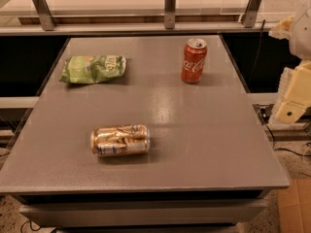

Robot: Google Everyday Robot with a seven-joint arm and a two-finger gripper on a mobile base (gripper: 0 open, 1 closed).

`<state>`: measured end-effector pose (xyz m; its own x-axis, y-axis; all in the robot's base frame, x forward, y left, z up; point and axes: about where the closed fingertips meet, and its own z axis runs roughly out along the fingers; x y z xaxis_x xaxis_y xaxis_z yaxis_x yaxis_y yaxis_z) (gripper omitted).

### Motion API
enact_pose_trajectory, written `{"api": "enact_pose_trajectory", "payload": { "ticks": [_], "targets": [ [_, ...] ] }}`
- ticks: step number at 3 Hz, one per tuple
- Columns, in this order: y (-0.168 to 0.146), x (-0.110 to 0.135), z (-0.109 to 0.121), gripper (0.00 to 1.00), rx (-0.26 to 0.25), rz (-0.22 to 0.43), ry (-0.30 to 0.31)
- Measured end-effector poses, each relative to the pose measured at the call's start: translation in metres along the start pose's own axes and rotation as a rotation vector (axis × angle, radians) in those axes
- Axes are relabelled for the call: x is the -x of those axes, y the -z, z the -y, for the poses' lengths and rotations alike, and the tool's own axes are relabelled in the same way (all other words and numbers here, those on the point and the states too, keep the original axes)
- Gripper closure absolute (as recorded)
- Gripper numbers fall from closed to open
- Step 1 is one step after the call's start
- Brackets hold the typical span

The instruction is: Place orange can upright

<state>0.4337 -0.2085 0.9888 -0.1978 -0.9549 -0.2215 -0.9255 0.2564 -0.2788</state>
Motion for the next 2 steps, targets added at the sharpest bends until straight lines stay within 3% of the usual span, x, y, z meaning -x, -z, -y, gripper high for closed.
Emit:
{"api": "enact_pose_trajectory", "payload": {
  "ticks": [1,2],
  "targets": [
    [0.003,0.020,-0.019,0.00,0.032,0.020,0.054],
    [0.005,0.048,-0.044,0.00,0.056,0.025,0.149]
  ]
}}
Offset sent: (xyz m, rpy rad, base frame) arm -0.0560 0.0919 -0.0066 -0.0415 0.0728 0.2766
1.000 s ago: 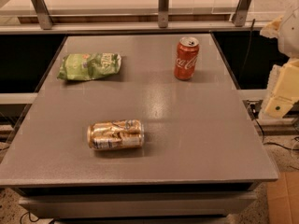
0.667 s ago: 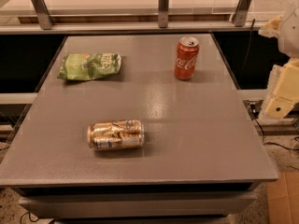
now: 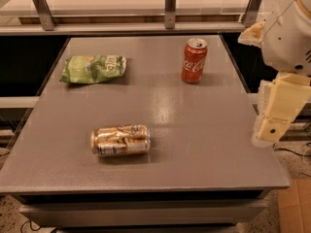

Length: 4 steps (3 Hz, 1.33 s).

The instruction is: Place orange can upright

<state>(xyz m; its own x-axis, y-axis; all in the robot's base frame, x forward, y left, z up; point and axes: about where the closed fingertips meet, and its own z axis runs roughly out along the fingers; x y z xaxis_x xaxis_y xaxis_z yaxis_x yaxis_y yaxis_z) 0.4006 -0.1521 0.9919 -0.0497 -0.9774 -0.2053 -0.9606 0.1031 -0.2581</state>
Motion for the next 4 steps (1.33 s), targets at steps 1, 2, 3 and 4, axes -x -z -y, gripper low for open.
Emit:
{"api": "enact_pose_trajectory", "payload": {
  "ticks": [1,2,3,4],
  "targets": [
    [-0.007,0.034,-0.019,0.00,0.014,-0.015,0.103],
    [-0.013,0.075,-0.035,0.00,0.026,-0.001,0.207],
    [-0.006,0.080,-0.037,0.00,0.008,0.001,0.215],
    [-0.006,0.081,-0.037,0.00,0.007,0.001,0.216]
  ]
}}
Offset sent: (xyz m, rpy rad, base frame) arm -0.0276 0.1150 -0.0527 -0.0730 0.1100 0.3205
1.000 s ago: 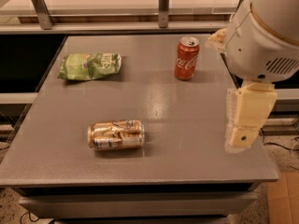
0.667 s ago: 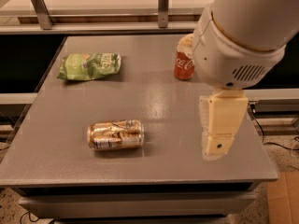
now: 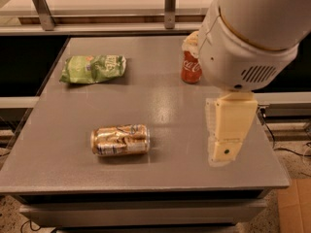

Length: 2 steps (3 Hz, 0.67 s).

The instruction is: Place orange can upright

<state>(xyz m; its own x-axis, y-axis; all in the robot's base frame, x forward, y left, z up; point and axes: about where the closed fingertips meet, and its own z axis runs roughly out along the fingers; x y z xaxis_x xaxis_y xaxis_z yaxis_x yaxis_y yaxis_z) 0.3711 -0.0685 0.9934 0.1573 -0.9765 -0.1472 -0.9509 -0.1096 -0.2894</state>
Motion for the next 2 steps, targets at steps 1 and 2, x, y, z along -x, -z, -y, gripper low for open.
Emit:
{"api": "enact_pose_trajectory", "payload": {
  "ticks": [1,2],
  "targets": [
    [0.0000,0.0001,0.0000,0.00,0.000,0.000,0.000],
    [0.0000,0.0001,0.0000,0.00,0.000,0.000,0.000]
  ]
}}
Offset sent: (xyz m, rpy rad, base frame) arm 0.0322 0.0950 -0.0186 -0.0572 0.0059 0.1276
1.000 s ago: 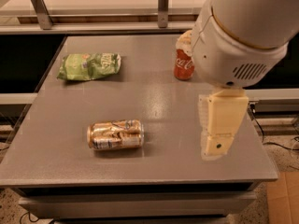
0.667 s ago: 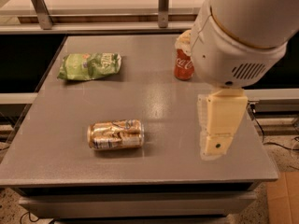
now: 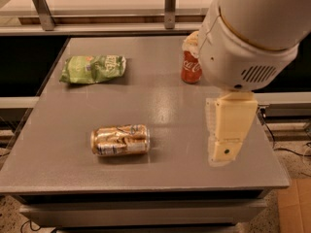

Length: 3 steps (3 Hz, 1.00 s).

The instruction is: Place orange can upright

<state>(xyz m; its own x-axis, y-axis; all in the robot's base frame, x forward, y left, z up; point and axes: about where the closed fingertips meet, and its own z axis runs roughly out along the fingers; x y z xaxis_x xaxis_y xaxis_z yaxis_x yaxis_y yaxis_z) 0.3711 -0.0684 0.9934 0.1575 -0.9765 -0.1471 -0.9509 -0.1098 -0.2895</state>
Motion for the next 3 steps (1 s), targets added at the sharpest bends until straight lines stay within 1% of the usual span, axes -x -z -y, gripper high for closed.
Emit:
{"api": "enact_pose_trajectory", "payload": {
  "ticks": [3],
  "targets": [
    [0.0000,0.0000,0.0000,0.00,0.000,0.000,0.000]
  ]
}}
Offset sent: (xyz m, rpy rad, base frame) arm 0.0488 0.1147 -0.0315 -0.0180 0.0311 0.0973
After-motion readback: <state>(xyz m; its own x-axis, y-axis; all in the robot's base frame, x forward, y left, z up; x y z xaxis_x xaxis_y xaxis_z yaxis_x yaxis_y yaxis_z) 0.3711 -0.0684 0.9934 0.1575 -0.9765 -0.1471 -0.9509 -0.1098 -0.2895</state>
